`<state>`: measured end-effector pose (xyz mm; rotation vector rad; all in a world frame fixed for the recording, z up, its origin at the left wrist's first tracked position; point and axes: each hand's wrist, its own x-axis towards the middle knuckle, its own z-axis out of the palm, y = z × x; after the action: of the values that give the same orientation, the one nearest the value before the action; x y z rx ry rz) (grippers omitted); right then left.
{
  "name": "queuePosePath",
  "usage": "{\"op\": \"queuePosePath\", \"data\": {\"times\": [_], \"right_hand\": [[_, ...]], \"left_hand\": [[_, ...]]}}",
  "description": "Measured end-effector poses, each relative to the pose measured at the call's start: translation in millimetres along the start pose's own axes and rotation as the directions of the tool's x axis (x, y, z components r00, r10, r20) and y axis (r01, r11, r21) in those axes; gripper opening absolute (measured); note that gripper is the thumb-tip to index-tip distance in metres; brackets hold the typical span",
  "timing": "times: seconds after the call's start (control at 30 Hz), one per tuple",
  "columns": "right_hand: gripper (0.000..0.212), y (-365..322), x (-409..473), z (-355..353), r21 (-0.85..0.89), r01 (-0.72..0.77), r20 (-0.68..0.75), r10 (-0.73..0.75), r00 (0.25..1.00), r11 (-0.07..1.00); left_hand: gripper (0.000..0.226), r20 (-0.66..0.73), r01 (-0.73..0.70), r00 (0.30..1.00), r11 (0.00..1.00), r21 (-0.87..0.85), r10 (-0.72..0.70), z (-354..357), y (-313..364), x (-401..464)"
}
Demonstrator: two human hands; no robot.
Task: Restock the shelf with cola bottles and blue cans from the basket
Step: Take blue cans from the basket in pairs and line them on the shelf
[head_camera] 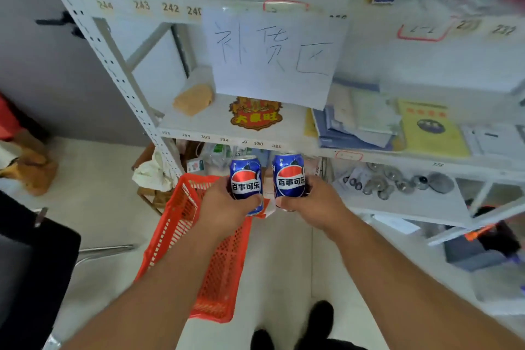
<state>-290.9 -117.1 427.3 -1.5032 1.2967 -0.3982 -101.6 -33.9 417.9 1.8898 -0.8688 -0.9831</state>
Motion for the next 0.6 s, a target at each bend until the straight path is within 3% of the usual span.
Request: {"op": "queuePosePath", "data": {"times": [0.3,0.6], "right_hand": [[0.037,51,-100,-119,0.161,-0.018,-0.365,0.077,0.928,0.987],[0.034,140,-236,-230,0.334,0.013,-0.625,0.211,0.752,0.942]], "left_hand": [[0.048,0.285,-0.216,0.942,0.971,0.099,0.18,118,78,-37],[0.049,0.581,-0.388,0.768,0.918,0.087,0.27,277,142,-136]]}}
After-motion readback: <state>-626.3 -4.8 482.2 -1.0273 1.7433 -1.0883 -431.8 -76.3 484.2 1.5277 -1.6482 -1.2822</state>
